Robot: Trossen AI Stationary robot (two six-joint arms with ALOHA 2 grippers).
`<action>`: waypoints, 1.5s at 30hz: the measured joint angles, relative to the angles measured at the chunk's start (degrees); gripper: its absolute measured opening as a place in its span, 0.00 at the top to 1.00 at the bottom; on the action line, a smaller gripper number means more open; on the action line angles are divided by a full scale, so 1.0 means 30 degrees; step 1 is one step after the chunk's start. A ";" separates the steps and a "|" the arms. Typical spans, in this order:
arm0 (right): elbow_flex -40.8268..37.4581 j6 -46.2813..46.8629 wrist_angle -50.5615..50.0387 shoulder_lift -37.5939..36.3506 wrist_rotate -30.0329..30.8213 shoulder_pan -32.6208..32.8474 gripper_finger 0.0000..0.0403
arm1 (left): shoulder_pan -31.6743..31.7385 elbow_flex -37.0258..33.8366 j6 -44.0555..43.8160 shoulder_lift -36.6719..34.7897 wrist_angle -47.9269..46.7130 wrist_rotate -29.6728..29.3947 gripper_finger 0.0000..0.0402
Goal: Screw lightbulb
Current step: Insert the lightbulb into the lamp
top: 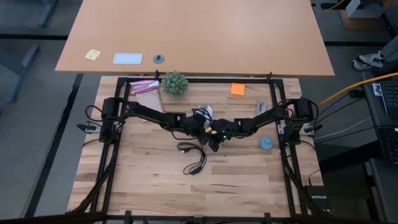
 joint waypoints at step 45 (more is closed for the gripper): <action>-0.0007 -0.6918 -0.9502 -1.0298 0.6427 0.0000 0.94 | 0.1144 -0.0015 0.2019 -0.3809 0.0975 0.1990 0.60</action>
